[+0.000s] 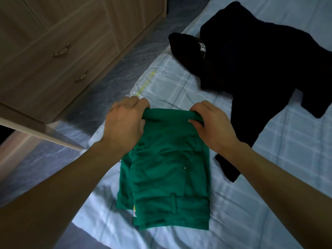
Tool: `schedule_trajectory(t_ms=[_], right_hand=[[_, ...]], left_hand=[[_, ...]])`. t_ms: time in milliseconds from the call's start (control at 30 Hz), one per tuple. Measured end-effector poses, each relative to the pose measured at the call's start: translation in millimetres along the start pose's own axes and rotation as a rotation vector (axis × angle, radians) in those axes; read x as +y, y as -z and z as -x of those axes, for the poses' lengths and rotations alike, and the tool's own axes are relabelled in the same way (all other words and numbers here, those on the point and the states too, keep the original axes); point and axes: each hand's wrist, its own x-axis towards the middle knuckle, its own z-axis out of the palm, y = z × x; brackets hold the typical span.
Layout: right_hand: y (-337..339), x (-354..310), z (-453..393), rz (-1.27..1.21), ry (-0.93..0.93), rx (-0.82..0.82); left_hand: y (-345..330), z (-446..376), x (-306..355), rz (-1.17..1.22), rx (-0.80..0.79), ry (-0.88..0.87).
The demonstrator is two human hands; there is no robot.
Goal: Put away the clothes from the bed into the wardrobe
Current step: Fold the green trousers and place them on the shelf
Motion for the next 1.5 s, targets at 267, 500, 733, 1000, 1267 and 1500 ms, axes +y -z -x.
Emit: schedule_trajectory(t_ms=[267, 500, 733, 1000, 1267, 1500], right_hand=[[22.7, -23.3, 77.1, 0.009, 0.173, 0.026], [5.1, -36.6, 170.6, -0.02, 0.173, -0.098], [-31.8, -47.9, 227.4, 0.082, 0.115, -0.363], [-35.5, -70.3, 168.4, 0.036, -0.017, -0.12], [-93.8, -45.9, 157.2, 0.222, -0.017, -0.339], [-79.3, -41.4, 140.6, 0.158, -0.051, -0.299]], left_hand=[[29.8, 83.0, 29.7, 0.007, 0.094, -0.114], [12.5, 185.8, 55.1, 0.012, 0.07, -0.215], [-17.1, 232.9, 61.7, -0.073, -0.28, -0.146], [-2.0, 173.7, 64.7, -0.028, -0.232, -0.033], [-59.2, 159.1, 22.3, -0.095, -0.617, -0.013], [-38.8, 122.8, 24.8, -0.128, -0.668, -0.04]])
